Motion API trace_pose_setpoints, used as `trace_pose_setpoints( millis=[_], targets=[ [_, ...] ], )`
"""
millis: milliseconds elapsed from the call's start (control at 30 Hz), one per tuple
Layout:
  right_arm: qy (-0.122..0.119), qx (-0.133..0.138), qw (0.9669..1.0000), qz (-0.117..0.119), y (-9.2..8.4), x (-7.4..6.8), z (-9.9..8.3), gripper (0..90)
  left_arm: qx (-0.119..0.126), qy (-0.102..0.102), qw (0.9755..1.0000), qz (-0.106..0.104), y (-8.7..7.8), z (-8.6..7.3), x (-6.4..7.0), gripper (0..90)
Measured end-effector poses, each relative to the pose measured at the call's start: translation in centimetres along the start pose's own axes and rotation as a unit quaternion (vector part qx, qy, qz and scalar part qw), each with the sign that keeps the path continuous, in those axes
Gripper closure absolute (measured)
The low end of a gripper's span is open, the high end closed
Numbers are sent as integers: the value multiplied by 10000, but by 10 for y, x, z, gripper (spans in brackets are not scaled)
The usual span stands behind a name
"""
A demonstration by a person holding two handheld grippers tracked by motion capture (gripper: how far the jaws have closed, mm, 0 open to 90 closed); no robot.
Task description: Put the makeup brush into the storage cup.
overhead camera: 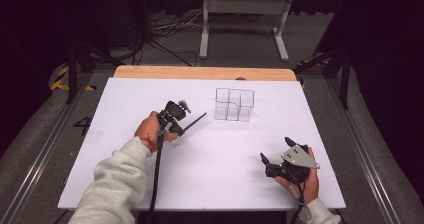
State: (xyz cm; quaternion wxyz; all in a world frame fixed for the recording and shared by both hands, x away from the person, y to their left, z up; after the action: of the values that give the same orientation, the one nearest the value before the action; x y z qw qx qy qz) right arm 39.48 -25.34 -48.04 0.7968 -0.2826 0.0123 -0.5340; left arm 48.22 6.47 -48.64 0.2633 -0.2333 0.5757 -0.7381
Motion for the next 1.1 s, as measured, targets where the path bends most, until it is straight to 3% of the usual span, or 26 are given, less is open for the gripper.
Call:
trace_pose_setpoints(
  millis=[100, 200, 333, 500, 567, 667, 700, 833, 1100],
  targets=[
    [-144, 90, 9998, -65, -2, -2, 4, 70, 48, 87, 9999, -18, -7, -4, 1, 835],
    [-472, 226, 9985, -183, -5, -7, 13, 80, 113, 178, 9998, -50, -12, -6, 4, 835],
    [-813, 420, 9952, -361, -5, -14, 27, 108, 203, 265, 9994, -124, -16, -6, 9, 835],
    [-1164, 552, 9911, -344, -1, -22, 42, 137, 201, 476, 9986, -111, -21, -4, 16, 835],
    [-1394, 584, 9876, -419, 3, -27, 48, 142, 171, 611, 9979, -118, -23, -2, 23, 835],
    [-1896, 672, 9778, -584, 11, -45, 62, 164, 150, 772, 9969, -60, -27, 1, 30, 835],
    [-1896, 672, 9778, -584, 11, -45, 62, 164, 150, 772, 9969, -60, -27, 1, 30, 835],
    [-2297, 774, 9680, -656, 21, -67, 73, 203, 131, 925, 9956, -34, -27, 5, 37, 835],
    [-2745, 891, 9549, -699, 36, -93, 86, 227, 34, 1177, 9930, -25, -27, 13, 50, 835]
  ],
)
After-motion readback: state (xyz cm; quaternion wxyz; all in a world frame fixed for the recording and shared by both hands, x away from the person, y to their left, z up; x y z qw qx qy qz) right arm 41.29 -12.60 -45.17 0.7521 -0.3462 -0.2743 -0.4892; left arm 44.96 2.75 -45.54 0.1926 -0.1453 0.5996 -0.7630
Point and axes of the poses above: each handheld gripper's, and its own axes: y roughly forward along the jaws, z roughly out of its top, x roughly to its right, the point moved 9 cm from there along y, roughly forward along the jaws, and after that the axes turned 6 degrees about -x, right-handed, at the moved point
